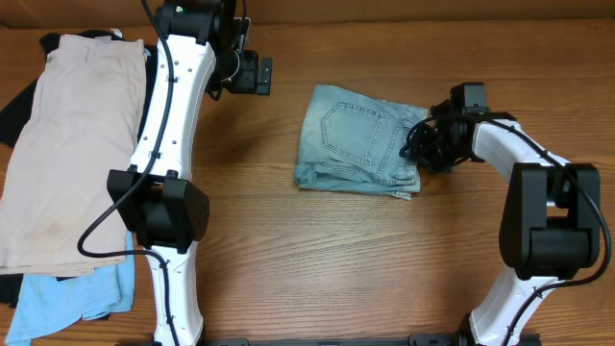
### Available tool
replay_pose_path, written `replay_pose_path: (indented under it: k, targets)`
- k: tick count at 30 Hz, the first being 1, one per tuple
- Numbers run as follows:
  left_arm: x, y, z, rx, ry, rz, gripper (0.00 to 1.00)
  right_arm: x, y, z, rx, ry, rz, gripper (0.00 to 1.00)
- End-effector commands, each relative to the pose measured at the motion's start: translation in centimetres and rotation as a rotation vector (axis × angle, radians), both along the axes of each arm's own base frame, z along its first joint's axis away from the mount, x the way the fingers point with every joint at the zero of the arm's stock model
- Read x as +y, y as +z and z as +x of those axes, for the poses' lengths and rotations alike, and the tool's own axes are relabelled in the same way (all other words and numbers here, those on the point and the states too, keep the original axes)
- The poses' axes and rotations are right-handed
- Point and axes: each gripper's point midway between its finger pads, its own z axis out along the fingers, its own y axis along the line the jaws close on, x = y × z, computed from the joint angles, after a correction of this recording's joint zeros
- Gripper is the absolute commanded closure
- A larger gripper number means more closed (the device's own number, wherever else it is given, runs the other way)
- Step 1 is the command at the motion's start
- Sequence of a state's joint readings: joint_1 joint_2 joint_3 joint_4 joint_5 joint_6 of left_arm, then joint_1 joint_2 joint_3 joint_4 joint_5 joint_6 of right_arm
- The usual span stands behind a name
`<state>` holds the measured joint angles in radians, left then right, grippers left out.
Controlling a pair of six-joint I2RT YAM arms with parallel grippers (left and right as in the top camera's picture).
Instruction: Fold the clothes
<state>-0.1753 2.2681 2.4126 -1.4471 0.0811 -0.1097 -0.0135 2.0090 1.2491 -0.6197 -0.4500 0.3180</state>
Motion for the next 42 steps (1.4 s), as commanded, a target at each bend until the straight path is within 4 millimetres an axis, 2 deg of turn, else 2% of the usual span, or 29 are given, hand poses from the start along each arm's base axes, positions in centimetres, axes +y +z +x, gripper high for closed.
replay_pose_path:
  k: [1,4,6,9,13,16,18,22,24,26,32,36,38,41,42]
  targets:
    - [0.0,1.4,-0.2,-0.027,0.009,-0.005,0.00,2.8,0.0,0.3,-0.015,0.031,0.186,0.86]
    - [0.0,1.4,-0.2,-0.031,0.009,-0.006,0.00,1.8,1.3,3.0,-0.079,-0.069,0.257,0.94]
    - [0.0,1.4,-0.2,-0.030,0.009,-0.006,0.00,0.0,2.1,4.9,-0.127,-0.158,0.278,0.96]
    - [0.0,1.4,-0.3,-0.027,0.009,-0.005,0.00,-3.7,3.5,7.6,-0.219,-0.281,0.301,0.96]
    - [0.0,1.4,-0.3,-0.026,0.009,-0.005,0.00,-10.5,5.3,9.9,-0.322,-0.464,0.327,0.96]
    - [0.0,1.4,-0.3,-0.026,0.009,-0.005,0.00,-16.7,5.8,9.8,-0.332,-0.666,0.348,0.96]
    - [0.0,1.4,-0.3,-0.026,0.009,-0.005,0.00,-21.6,5.5,9.0,-0.314,-0.838,0.341,0.96]
    - [0.0,1.4,-0.3,-0.027,0.009,-0.005,0.00,-27.5,4.9,7.5,-0.338,-1.012,0.254,0.96]
    - [0.0,1.4,-0.3,-0.026,0.009,-0.005,0.00,-28.9,4.6,7.3,-0.351,-1.060,0.196,0.88]
    - [0.0,1.4,-0.3,-0.026,0.012,-0.006,0.00,-29.5,4.3,7.3,-0.355,-1.094,0.138,0.80]
    - [0.0,1.3,-0.5,-0.014,0.045,-0.014,0.00,-29.2,3.9,8.6,-0.370,-1.297,0.033,0.79]
    - [0.1,1.2,-0.8,0.000,0.045,-0.011,0.00,-28.1,5.6,11.1,-0.503,-1.328,0.011,0.80]
    - [0.1,1.2,-0.8,0.001,0.045,-0.010,0.00,-28.1,6.3,11.6,-0.549,-1.344,-0.017,0.79]
    - [0.1,1.2,-0.8,0.000,0.045,-0.011,0.00,-28.4,6.6,11.6,-0.569,-1.361,-0.038,0.74]
    - [0.1,1.2,-0.8,0.000,0.045,-0.011,0.00,-28.6,6.5,11.5,-0.566,-1.360,-0.042,0.66]
